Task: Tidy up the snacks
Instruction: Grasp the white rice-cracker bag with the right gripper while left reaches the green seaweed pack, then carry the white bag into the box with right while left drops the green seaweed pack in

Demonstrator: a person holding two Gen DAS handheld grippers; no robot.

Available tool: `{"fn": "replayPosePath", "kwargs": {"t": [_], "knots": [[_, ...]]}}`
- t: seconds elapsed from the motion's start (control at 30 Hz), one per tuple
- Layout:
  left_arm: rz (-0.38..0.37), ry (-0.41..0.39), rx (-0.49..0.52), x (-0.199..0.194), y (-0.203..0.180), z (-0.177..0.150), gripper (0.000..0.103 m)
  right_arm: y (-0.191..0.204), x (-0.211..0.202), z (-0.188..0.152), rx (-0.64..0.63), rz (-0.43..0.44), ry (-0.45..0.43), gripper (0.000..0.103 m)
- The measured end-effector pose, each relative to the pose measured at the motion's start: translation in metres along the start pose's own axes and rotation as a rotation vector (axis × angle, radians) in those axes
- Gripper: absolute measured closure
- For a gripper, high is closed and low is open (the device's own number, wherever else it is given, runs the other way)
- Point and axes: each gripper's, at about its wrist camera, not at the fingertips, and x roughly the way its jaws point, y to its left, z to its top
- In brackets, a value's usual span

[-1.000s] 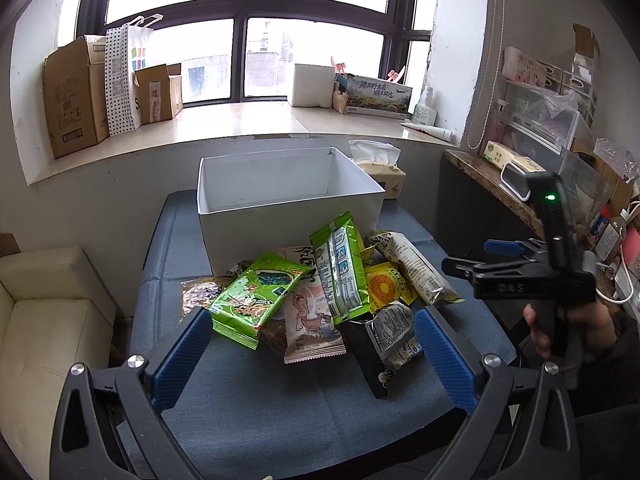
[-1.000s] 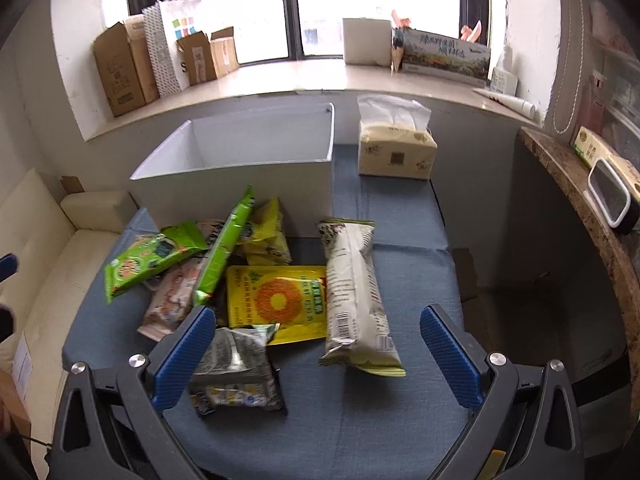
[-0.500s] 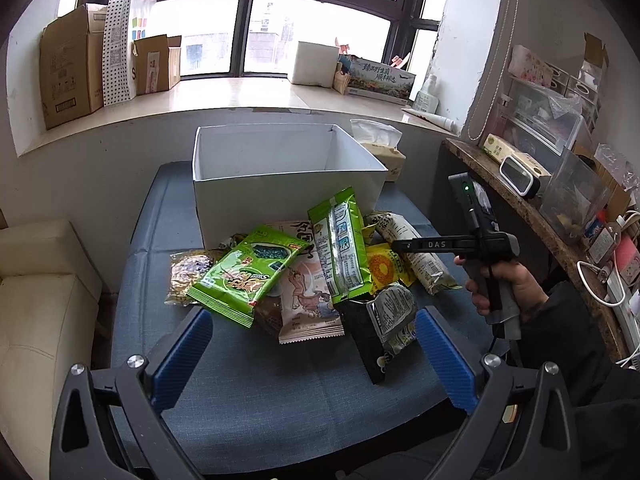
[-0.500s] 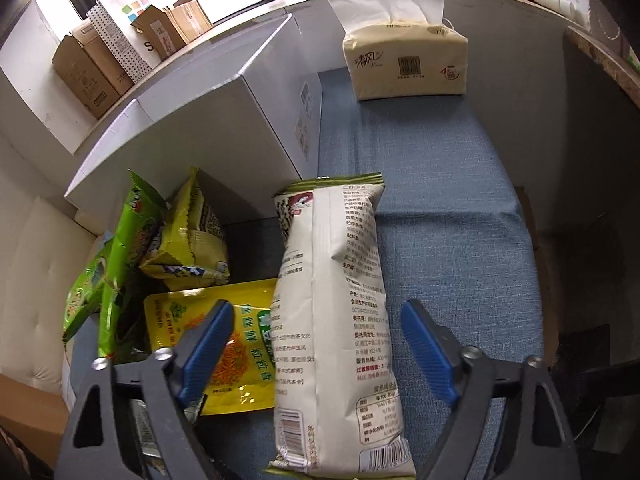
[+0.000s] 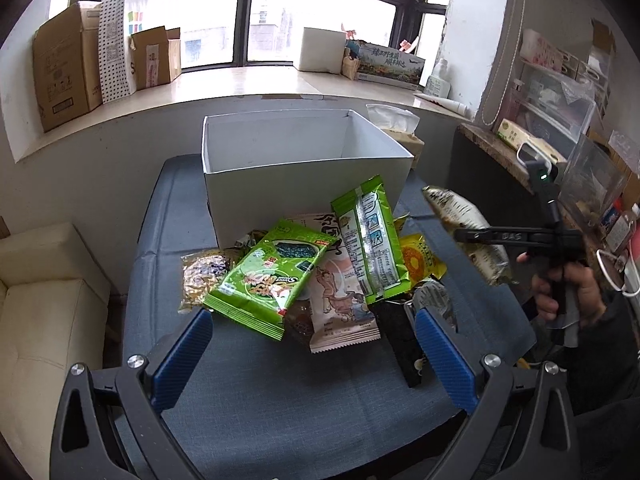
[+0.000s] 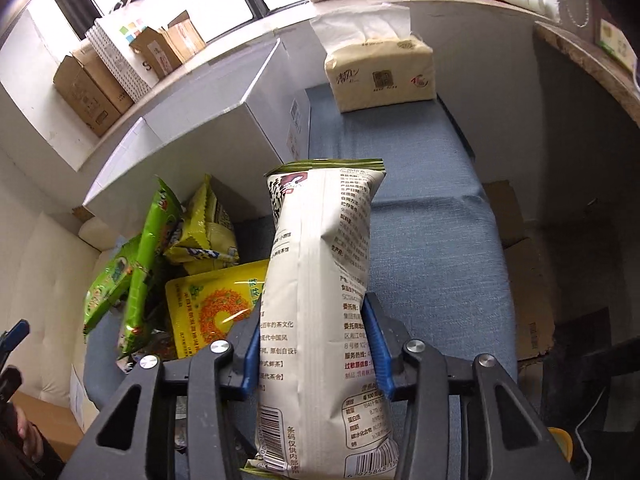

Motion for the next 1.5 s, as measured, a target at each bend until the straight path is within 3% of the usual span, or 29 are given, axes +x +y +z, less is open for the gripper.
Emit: {"fn": "replayPosePath", "kwargs": {"t": [0.13,0.27,0.33,0.53,0.6,0.67,0.7,0.87,1.03,1.2,1.3,1.5], "knots": [[0.040,0.048,0.125,0.036,0.006,0.014,0.000,0.009,-0.040,-0.012,0.013,0.051,-0.079,0.055],[-0.028,0.123,0.148,0.081,0.024,0.026,0.000,0.020,-0.077,-0.027,0.051,0.104,-0.165,0.055],[-0.026,0.168,0.154,0.101,0.031,0.031,0.000,0.025,-0.085,-0.031,0.063,0.117,-0.187,0.055],[-0.099,0.255,0.180,0.136,0.042,0.030,0.000,0.035,-0.090,-0.039,0.051,0.143,-0.187,0.055],[-0.098,0.251,0.184,0.140,0.042,0.028,0.001,0.036,-0.090,-0.041,0.044,0.146,-0.185,0.055],[-0.113,0.242,0.170,0.140,0.043,0.027,0.016,0.037,-0.089,-0.042,0.047,0.149,-0.181,0.055],[-0.115,0.244,0.163,0.140,0.043,0.027,0.029,0.038,-0.088,-0.042,0.048,0.148,-0.175,0.055],[-0.105,0.192,0.163,0.121,0.039,0.023,0.029,0.044,-0.087,-0.045,0.031,0.156,-0.168,0.055],[-0.063,0.089,0.095,0.077,0.041,0.029,0.029,0.057,-0.087,-0.039,-0.007,0.166,-0.174,0.055],[-0.002,-0.005,-0.019,0.053,0.050,0.069,0.028,0.085,-0.077,0.000,-0.087,0.149,-0.201,0.055],[0.050,-0.029,-0.092,0.061,0.060,0.109,0.028,0.101,-0.064,0.041,-0.114,0.128,-0.230,0.055],[0.102,-0.052,-0.170,0.105,0.070,0.167,0.028,0.123,-0.006,0.124,-0.123,0.108,-0.186,0.055]]}}
